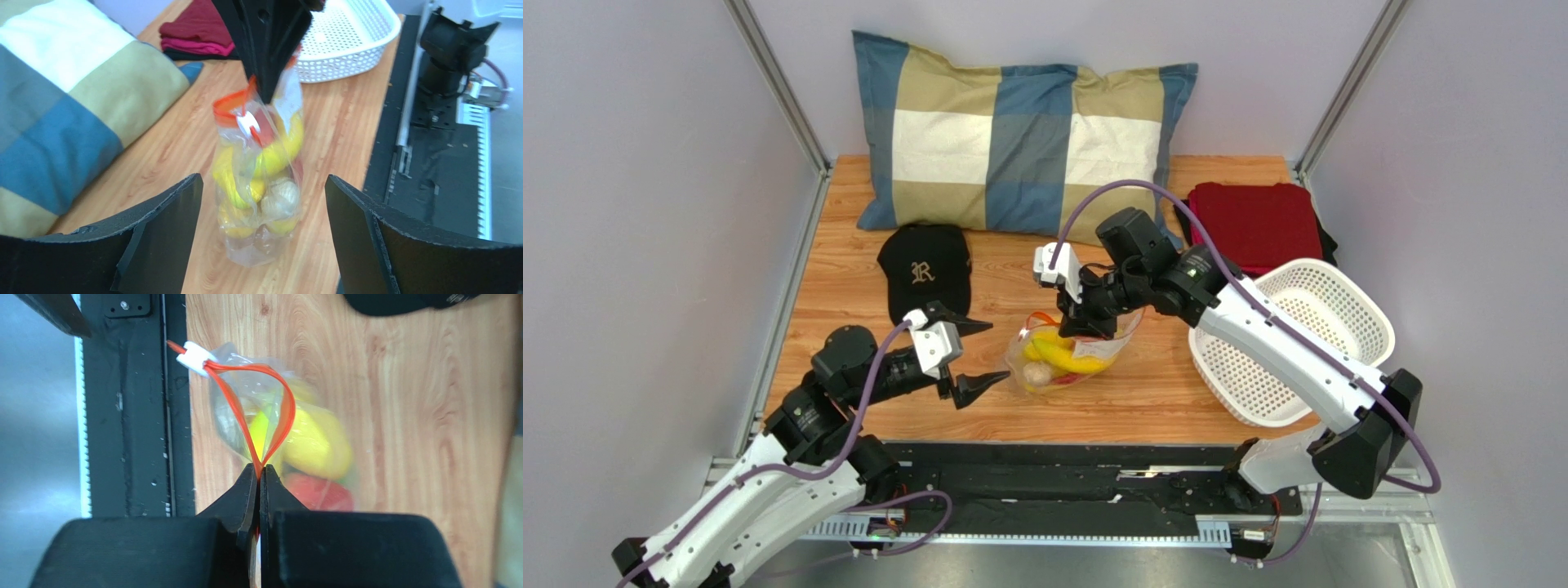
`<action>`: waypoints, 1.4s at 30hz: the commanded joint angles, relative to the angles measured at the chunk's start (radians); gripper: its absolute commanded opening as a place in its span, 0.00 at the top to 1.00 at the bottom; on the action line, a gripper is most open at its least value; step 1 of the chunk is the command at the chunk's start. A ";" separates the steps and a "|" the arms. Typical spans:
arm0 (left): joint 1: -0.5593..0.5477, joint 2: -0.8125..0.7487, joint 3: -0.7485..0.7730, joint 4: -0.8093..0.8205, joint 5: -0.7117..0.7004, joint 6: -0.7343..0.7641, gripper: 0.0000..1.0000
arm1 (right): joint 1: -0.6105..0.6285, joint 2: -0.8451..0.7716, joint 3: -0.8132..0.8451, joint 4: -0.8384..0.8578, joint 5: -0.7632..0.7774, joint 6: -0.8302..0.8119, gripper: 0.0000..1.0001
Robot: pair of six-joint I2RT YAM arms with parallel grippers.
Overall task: Place the food in the zip-top bag and seal the zipper
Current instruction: Zip the zipper food storage bag at the center of the board.
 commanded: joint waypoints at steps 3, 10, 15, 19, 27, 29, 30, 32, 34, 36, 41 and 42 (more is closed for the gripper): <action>0.002 0.099 0.004 0.127 -0.071 0.051 0.19 | 0.001 0.048 0.078 0.013 -0.010 0.253 1.00; 0.002 0.174 -0.038 0.265 -0.166 0.024 0.40 | -0.004 0.058 0.084 0.019 -0.017 0.311 1.00; 0.003 0.176 -0.096 0.387 -0.131 0.012 0.58 | -0.031 0.072 0.096 0.019 -0.077 0.370 1.00; 0.004 0.194 -0.099 0.436 -0.074 0.009 0.61 | -0.060 0.091 0.116 0.006 -0.118 0.403 1.00; 0.003 0.262 -0.049 0.404 -0.076 0.011 1.00 | -0.068 0.101 0.138 -0.018 -0.168 0.402 1.00; 0.005 0.248 -0.045 0.375 -0.051 0.001 1.00 | -0.074 0.094 0.138 -0.040 -0.155 0.373 1.00; 0.005 0.243 -0.038 0.356 -0.039 0.006 1.00 | -0.080 0.091 0.141 -0.060 -0.148 0.341 0.97; 0.011 0.222 -0.030 0.313 -0.004 0.006 1.00 | -0.115 0.083 0.142 -0.085 -0.135 0.287 0.72; 0.028 0.210 -0.015 0.290 0.050 0.015 1.00 | -0.167 0.071 0.159 -0.102 -0.134 0.195 0.40; 0.031 0.208 0.008 0.234 0.125 0.038 1.00 | -0.192 0.056 0.179 -0.085 -0.134 0.151 0.26; 0.031 0.261 0.080 0.174 0.225 0.078 1.00 | -0.179 0.043 0.259 -0.059 -0.229 0.046 0.21; 0.031 0.290 0.093 0.164 0.226 0.070 1.00 | -0.165 0.043 0.266 -0.070 -0.252 0.022 0.20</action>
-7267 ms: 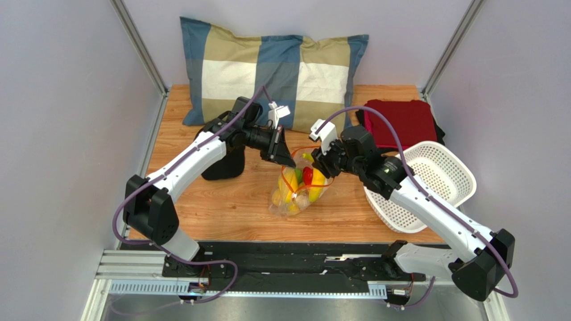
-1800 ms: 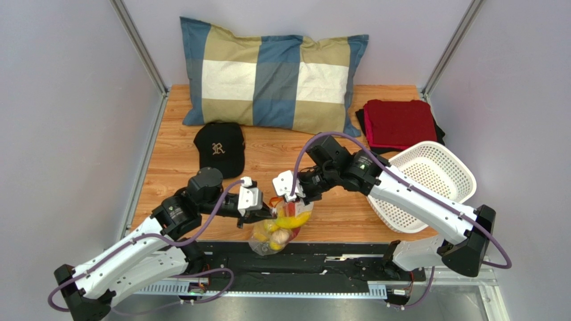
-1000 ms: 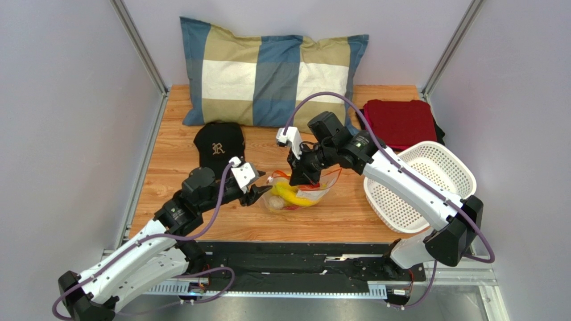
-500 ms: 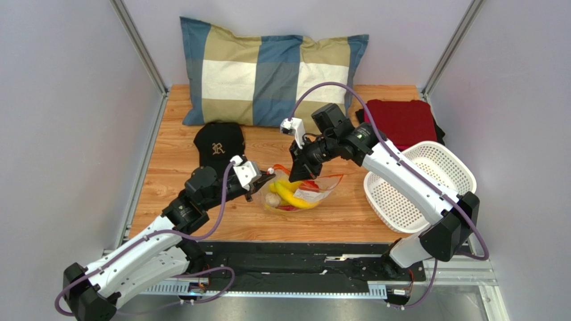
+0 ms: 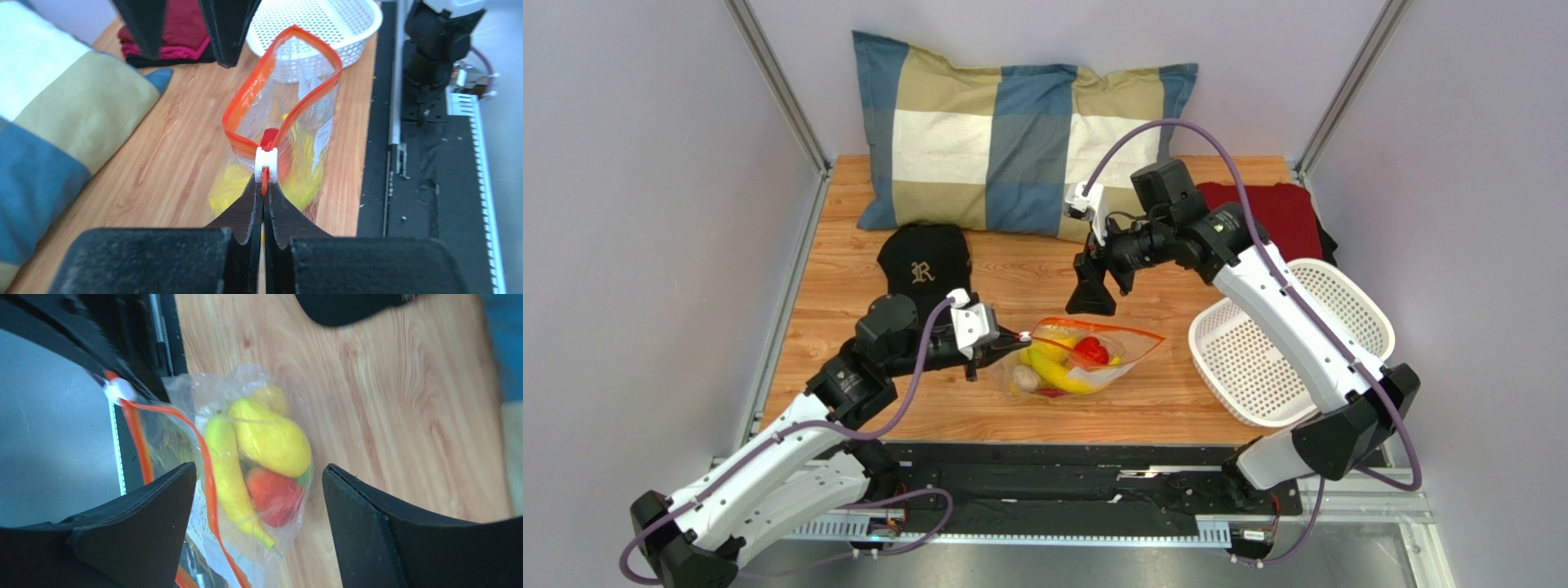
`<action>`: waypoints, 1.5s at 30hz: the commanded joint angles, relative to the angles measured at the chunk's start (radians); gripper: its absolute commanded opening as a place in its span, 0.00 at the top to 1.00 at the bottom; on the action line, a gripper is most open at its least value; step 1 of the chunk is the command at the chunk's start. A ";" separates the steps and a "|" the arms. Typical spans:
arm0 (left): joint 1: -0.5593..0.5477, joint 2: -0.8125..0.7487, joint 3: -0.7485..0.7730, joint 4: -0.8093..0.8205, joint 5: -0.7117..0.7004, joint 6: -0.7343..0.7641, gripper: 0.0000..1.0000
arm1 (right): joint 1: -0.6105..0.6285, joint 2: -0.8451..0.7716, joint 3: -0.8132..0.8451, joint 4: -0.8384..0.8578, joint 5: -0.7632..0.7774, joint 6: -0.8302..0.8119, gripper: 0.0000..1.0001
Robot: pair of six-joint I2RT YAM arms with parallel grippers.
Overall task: Place the food in the zip-top bag and seal the zipper
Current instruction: Zip the zipper food storage bag at the center of the board.
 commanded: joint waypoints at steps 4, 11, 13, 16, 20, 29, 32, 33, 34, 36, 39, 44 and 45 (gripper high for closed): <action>0.006 0.094 0.134 -0.051 0.099 -0.006 1.00 | 0.099 -0.067 0.080 0.011 -0.143 -0.225 0.20; 0.007 0.102 0.145 -0.062 0.068 -0.049 1.00 | 0.208 -0.110 0.033 0.096 -0.008 -0.260 0.19; 0.009 0.107 0.153 -0.070 0.061 -0.065 1.00 | 0.248 -0.109 0.011 0.109 0.045 -0.279 0.22; 0.009 0.111 0.162 -0.074 0.062 -0.075 1.00 | 0.281 -0.093 0.006 0.126 0.088 -0.274 0.31; 0.011 0.111 0.162 -0.079 0.056 -0.098 1.00 | 0.290 -0.069 0.013 0.138 0.101 -0.245 0.39; 0.011 0.108 0.165 -0.076 0.033 -0.117 1.00 | 0.307 -0.035 0.005 0.118 0.095 -0.225 0.48; 0.011 0.111 0.165 -0.073 0.028 -0.122 1.00 | 0.313 -0.029 -0.003 0.115 0.090 -0.219 0.48; 0.011 0.111 0.165 -0.073 0.027 -0.125 1.00 | 0.316 -0.027 -0.003 0.115 0.090 -0.217 0.49; 0.011 0.110 0.165 -0.071 0.024 -0.126 1.00 | 0.317 -0.023 -0.004 0.115 0.093 -0.216 0.51; 0.012 0.107 0.164 -0.070 0.024 -0.132 1.00 | 0.319 -0.017 -0.004 0.112 0.102 -0.208 0.58; 0.021 0.096 0.162 -0.062 0.019 -0.151 1.00 | 0.319 -0.004 -0.003 0.101 0.128 -0.191 0.72; 0.046 0.062 0.151 -0.050 0.027 -0.184 1.00 | 0.317 -0.009 -0.020 0.086 0.161 -0.191 0.94; 0.056 0.056 0.148 -0.042 0.028 -0.184 1.00 | 0.316 -0.012 -0.023 0.083 0.165 -0.193 0.97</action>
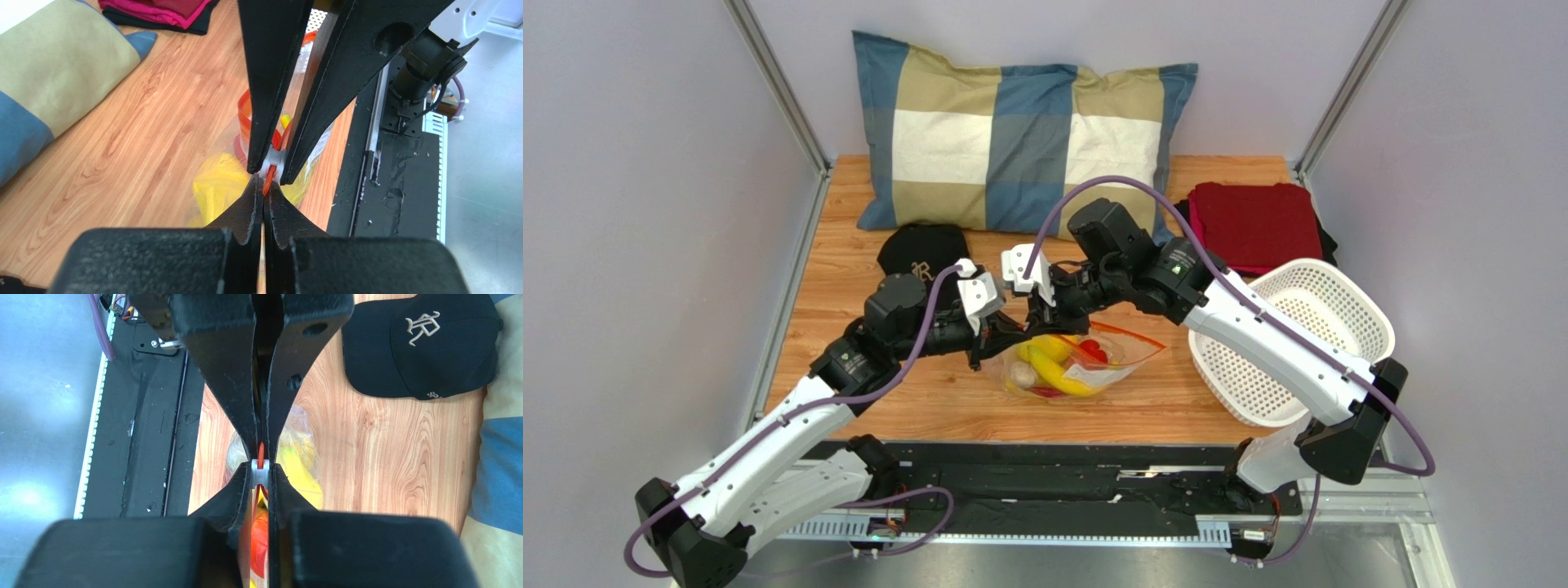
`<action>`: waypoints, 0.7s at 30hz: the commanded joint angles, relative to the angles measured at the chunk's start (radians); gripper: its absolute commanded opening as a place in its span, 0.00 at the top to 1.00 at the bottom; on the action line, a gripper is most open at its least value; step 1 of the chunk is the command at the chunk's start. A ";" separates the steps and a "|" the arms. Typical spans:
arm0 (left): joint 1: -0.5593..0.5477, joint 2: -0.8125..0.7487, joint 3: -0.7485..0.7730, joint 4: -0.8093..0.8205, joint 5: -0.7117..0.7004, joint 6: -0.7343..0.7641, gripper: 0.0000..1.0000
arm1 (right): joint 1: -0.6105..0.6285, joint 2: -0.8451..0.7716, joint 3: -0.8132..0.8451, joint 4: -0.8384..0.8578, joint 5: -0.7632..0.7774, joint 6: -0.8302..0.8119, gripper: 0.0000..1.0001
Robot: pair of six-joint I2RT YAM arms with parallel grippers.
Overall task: Place the food in the zip-top bag and seal the zipper
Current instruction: Zip the zipper food storage bag at the center of the board.
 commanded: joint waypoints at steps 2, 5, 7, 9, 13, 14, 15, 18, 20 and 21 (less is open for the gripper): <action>0.036 -0.069 0.024 0.062 0.026 -0.065 1.00 | -0.001 -0.012 -0.030 -0.016 0.052 0.003 1.00; 0.048 -0.093 0.018 0.062 0.035 -0.075 1.00 | -0.024 -0.020 -0.046 -0.033 0.042 -0.001 1.00; 0.057 -0.104 0.015 0.059 0.030 -0.081 1.00 | -0.041 -0.026 -0.052 -0.041 0.041 -0.012 1.00; 0.062 -0.113 0.014 0.056 0.020 -0.087 1.00 | -0.054 -0.027 -0.061 -0.055 0.039 -0.017 1.00; 0.072 -0.125 0.010 0.062 0.006 -0.095 1.00 | -0.067 -0.044 -0.087 -0.081 0.041 -0.027 1.00; 0.074 -0.127 0.010 0.060 0.001 -0.093 1.00 | -0.075 -0.049 -0.093 -0.087 0.042 -0.029 1.00; 0.079 -0.130 0.013 0.057 -0.005 -0.092 1.00 | -0.078 -0.052 -0.104 -0.090 0.041 -0.030 1.00; 0.092 -0.135 0.018 0.046 -0.014 -0.089 1.00 | -0.100 -0.066 -0.125 -0.111 0.044 -0.037 1.00; 0.103 -0.136 0.024 0.037 -0.020 -0.090 1.00 | -0.119 -0.078 -0.138 -0.125 0.044 -0.040 1.00; 0.117 -0.139 0.026 0.033 -0.028 -0.092 1.00 | -0.126 -0.083 -0.153 -0.131 0.044 -0.047 1.00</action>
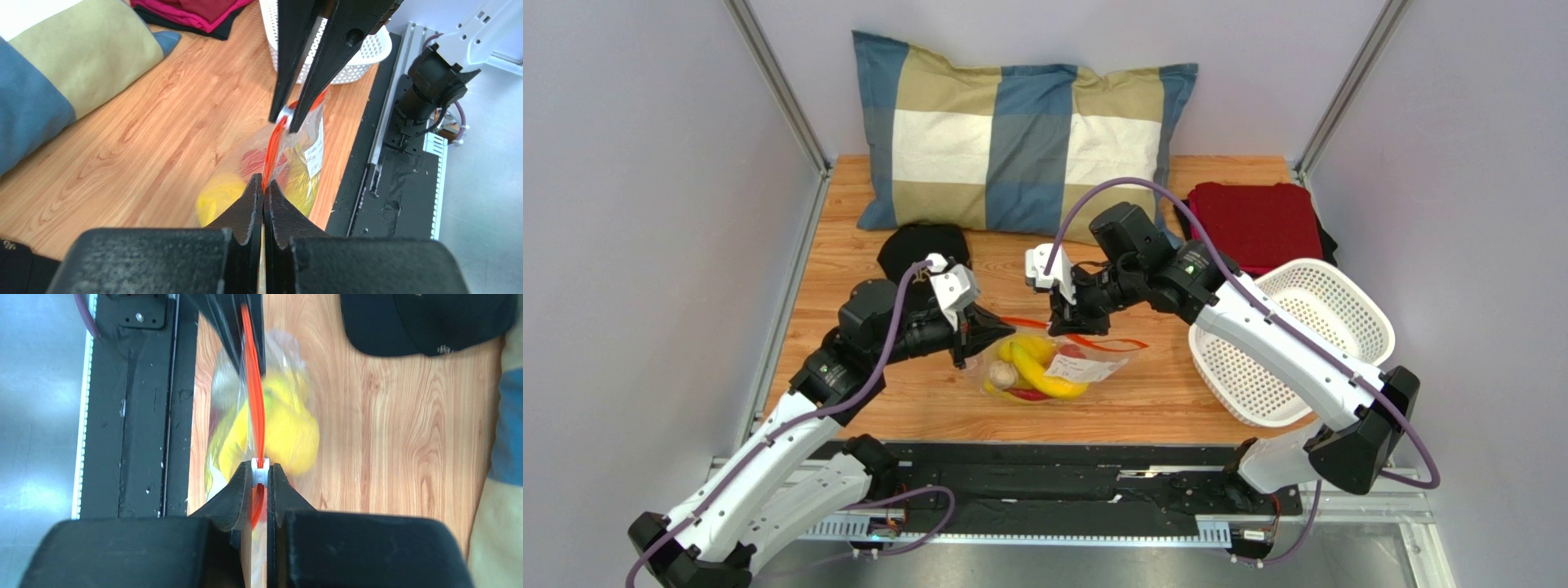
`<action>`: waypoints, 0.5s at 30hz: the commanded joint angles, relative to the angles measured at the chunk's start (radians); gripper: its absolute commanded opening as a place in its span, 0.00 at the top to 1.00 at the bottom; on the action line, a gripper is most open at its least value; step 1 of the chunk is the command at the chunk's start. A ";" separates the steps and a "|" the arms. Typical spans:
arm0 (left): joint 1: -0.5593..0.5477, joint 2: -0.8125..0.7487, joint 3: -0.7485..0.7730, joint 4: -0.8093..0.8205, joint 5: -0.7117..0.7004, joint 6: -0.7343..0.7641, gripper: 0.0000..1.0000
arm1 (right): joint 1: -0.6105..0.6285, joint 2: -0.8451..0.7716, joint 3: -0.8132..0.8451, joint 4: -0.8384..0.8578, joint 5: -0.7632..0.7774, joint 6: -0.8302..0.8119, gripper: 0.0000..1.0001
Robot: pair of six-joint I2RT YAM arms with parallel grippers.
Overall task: Place the food in the zip-top bag and seal the zipper
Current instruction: Zip the zipper food storage bag at the center of the board.
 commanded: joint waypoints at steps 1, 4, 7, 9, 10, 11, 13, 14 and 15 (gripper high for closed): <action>0.045 -0.041 0.040 0.065 -0.030 -0.016 1.00 | -0.048 -0.039 -0.055 -0.135 0.060 -0.034 1.00; 0.085 -0.041 0.043 0.053 -0.042 -0.036 1.00 | -0.069 -0.059 -0.085 -0.147 0.079 -0.044 1.00; 0.132 -0.037 0.043 0.047 -0.038 -0.067 1.00 | -0.100 -0.081 -0.119 -0.156 0.085 -0.048 1.00; 0.154 -0.035 0.047 0.039 -0.029 -0.075 1.00 | -0.126 -0.099 -0.134 -0.164 0.088 -0.056 1.00; 0.175 -0.032 0.049 0.036 -0.023 -0.081 1.00 | -0.137 -0.105 -0.141 -0.172 0.094 -0.060 1.00; 0.184 -0.032 0.052 0.030 -0.019 -0.079 1.00 | -0.157 -0.108 -0.150 -0.176 0.096 -0.070 1.00; 0.207 -0.027 0.058 0.025 -0.015 -0.081 1.00 | -0.180 -0.118 -0.158 -0.193 0.094 -0.079 1.00; 0.214 -0.026 0.059 0.022 -0.013 -0.079 1.00 | -0.207 -0.121 -0.161 -0.199 0.096 -0.091 1.00; 0.221 -0.024 0.063 0.021 -0.013 -0.078 1.00 | -0.220 -0.119 -0.161 -0.207 0.094 -0.097 1.00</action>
